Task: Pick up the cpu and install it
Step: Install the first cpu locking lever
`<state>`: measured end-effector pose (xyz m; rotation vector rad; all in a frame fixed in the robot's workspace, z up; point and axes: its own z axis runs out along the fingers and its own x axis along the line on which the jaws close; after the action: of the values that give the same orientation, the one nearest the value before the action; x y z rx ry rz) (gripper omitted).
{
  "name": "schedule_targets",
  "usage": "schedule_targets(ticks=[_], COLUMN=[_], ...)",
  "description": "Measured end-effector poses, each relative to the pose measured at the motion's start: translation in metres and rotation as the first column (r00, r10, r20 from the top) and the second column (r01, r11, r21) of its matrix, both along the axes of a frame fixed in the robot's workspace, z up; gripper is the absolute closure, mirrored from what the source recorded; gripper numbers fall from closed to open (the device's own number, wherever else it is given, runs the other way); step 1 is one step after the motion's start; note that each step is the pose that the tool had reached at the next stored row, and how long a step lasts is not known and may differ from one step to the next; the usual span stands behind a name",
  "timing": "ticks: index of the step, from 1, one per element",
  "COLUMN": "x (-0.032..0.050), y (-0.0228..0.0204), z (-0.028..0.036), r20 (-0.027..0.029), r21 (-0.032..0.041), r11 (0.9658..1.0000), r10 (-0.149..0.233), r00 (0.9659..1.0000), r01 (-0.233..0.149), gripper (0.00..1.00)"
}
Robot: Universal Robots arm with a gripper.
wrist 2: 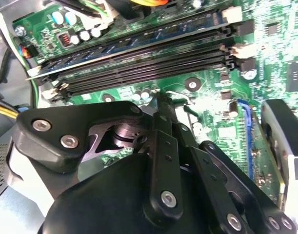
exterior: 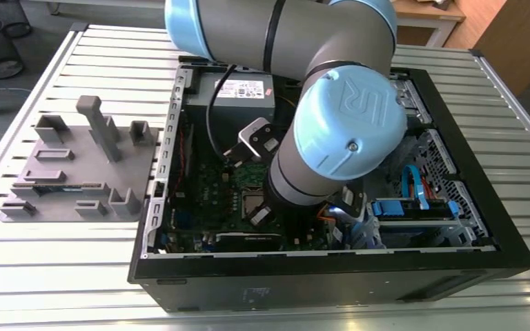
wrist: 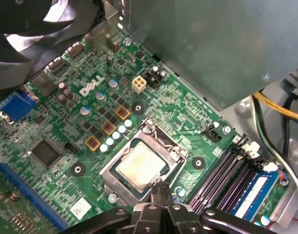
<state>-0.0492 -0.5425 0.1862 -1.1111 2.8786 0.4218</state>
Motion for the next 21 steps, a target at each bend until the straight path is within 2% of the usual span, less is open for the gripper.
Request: schedule_targets(ticks=[2,4,21], x=[0.0001,0.0000,0.0018], y=[0.0000,0.0000,0.0001], z=[0.0000,-0.0004,-0.0026], r20=[0.0000,-0.0001,-0.0001], r21=[-0.0139,-0.0186,-0.0211], r11=[0.9999,0.9998,0.9998], r10=[0.000,0.000,0.002], r00=[1.0000,1.0000,1.0000], r01=[0.000,0.000,-0.002], gripper=[0.89,0.89,0.89])
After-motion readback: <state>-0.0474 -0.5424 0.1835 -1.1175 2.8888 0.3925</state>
